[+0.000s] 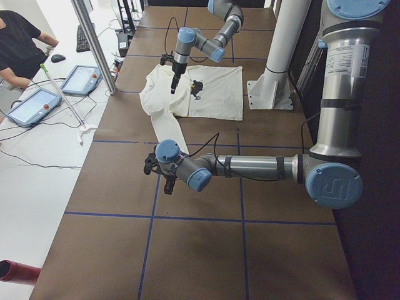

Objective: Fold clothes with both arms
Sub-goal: 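Grasp the sleeve nearest the right gripper and fold it across the chest, then release the sleeve with the right gripper while the left gripper grasps the other sleeve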

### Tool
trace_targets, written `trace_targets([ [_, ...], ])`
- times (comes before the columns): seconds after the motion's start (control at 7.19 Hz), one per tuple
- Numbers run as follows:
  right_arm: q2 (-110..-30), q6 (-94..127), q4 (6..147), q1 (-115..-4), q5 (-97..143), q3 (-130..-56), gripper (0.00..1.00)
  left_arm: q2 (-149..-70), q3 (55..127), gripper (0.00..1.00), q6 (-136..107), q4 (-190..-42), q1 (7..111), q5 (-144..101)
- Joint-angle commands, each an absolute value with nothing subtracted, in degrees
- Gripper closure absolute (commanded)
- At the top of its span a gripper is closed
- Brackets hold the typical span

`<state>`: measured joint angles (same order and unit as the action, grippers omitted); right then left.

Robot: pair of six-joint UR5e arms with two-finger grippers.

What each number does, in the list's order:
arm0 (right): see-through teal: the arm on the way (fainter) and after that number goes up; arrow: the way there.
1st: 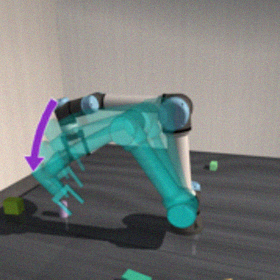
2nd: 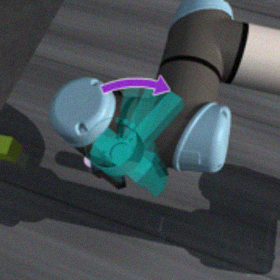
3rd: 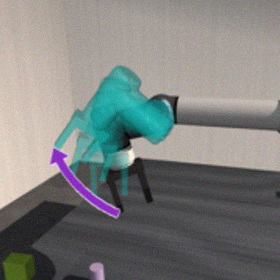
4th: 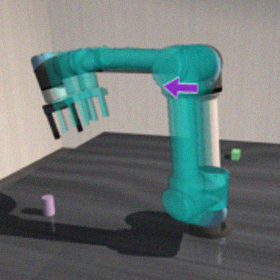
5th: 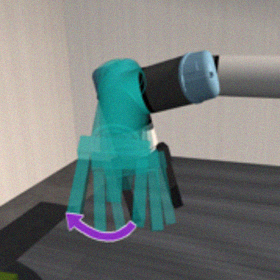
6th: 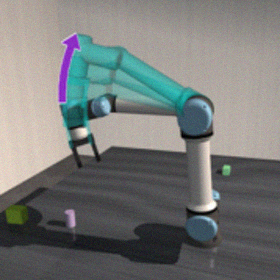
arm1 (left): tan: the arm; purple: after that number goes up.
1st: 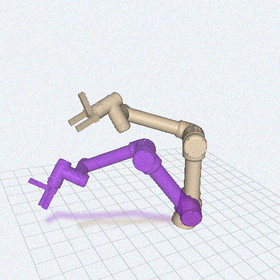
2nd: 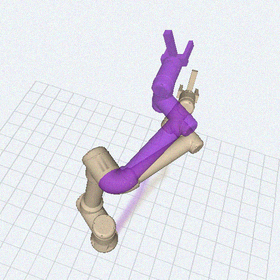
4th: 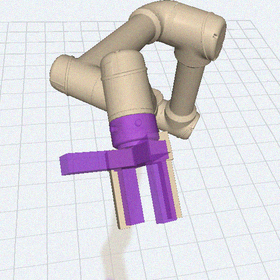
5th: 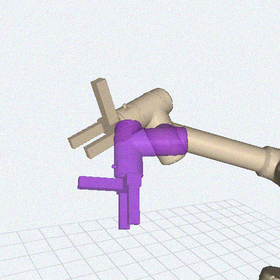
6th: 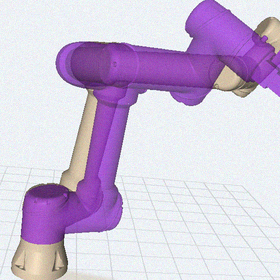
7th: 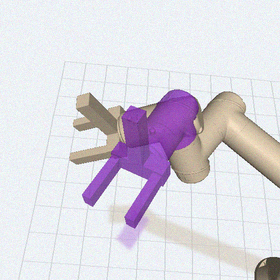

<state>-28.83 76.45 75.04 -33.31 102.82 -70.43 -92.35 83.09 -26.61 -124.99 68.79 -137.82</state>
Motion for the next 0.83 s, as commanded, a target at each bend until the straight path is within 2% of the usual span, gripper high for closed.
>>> trace_targets([
  [0.0,-42.1,71.0,78.7,-38.5,108.2,-84.6,0.00,-96.4,78.9,0.07,-29.7,-125.6,65.1,-137.5],
  [0.14,-48.9,67.8,78.7,-40.0,109.1,-90.9,0.00,-96.9,78.1,0.12,-29.8,-125.5,64.8,-137.0],
  [0.28,-52.1,66.1,78.7,-40.4,109.1,-93.9,0.00,-97.9,76.8,0.14,-29.8,-125.5,63.7,-136.6],
  [0.7,-53.1,66.0,78.7,-40.3,108.6,-94.2,0.00,-99.4,75.1,0.18,-29.7,-125.4,62.5,-136.6],
])
